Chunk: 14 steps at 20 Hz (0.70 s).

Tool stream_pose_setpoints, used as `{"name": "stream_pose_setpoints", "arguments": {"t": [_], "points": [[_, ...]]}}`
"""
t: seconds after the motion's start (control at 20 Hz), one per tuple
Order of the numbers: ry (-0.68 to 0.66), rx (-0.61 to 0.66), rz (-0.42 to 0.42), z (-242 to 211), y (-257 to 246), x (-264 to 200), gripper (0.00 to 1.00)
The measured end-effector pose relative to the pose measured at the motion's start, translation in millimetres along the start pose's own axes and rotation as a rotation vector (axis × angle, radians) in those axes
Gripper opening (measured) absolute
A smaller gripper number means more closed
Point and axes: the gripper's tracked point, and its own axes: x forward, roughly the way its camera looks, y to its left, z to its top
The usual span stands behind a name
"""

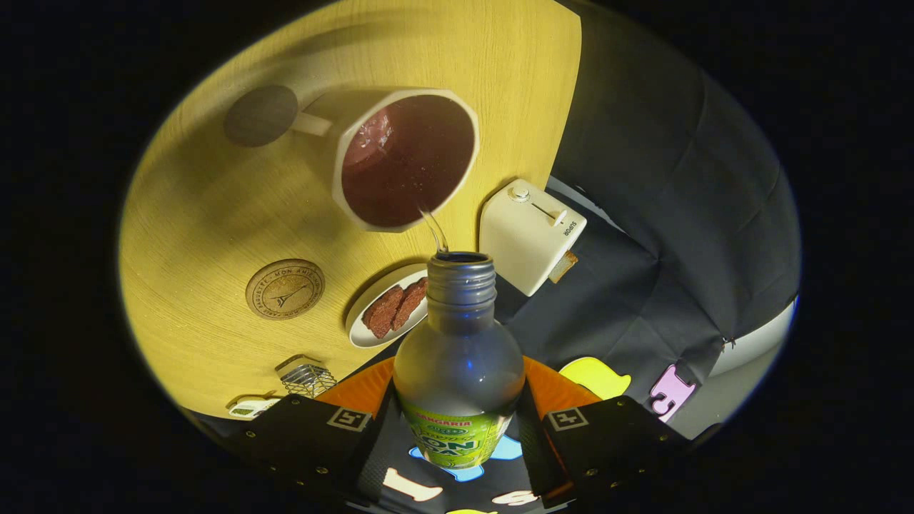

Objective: Take the bottle from table, then pour the juice into the cup, finally place the bottle on the coaster

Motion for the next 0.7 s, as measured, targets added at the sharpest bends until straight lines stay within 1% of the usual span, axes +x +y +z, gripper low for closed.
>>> {"name": "stream_pose_setpoints", "arguments": {"t": [0.4,0.7], "points": [[-0.003,0.011,0.029,7,8,2,0.75],[-0.02,0.057,0.067,16,15,10,0.74]]}}
